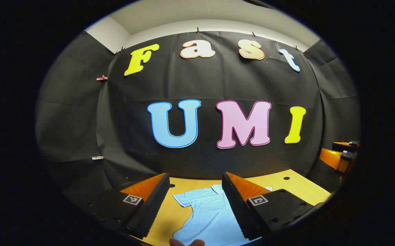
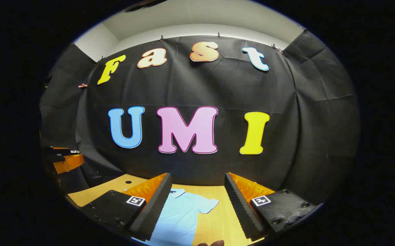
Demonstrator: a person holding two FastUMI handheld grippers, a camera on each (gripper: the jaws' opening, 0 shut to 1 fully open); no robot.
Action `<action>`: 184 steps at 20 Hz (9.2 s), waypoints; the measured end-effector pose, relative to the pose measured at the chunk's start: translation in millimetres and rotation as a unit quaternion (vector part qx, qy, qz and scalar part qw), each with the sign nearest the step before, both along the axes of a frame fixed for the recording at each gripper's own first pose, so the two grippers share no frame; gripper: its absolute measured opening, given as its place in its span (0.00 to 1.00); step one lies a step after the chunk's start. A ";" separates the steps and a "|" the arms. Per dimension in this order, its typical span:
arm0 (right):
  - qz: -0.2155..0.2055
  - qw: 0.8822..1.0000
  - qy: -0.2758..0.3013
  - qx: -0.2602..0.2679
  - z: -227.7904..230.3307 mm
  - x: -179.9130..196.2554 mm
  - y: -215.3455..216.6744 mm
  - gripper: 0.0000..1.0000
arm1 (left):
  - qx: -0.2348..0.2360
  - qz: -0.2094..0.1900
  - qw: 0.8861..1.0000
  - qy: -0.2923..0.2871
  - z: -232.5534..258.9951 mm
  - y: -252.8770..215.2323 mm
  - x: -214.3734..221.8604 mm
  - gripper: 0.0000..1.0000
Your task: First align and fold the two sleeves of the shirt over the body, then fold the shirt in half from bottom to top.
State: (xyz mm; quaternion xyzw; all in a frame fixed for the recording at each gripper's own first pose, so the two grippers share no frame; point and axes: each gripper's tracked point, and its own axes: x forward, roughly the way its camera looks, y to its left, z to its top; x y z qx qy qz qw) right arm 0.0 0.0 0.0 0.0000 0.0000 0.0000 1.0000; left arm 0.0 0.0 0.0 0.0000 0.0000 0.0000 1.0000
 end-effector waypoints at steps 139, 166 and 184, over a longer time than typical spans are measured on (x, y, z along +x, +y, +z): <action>0.183 0.955 0.233 -0.024 -191.9 126.5 60.6 0.92 | 0.034 0.048 0.959 0.276 -287.1 83.5 290.2 0.96; 0.061 0.958 0.276 0.045 -198.9 48.5 -45.4 0.94 | -0.025 0.040 0.902 0.430 -390.2 68.6 349.6 0.07; 0.050 0.957 0.280 0.061 -199.4 33.4 -65.5 0.97 | -0.015 -0.152 0.941 0.303 -281.6 -100.3 330.5 0.06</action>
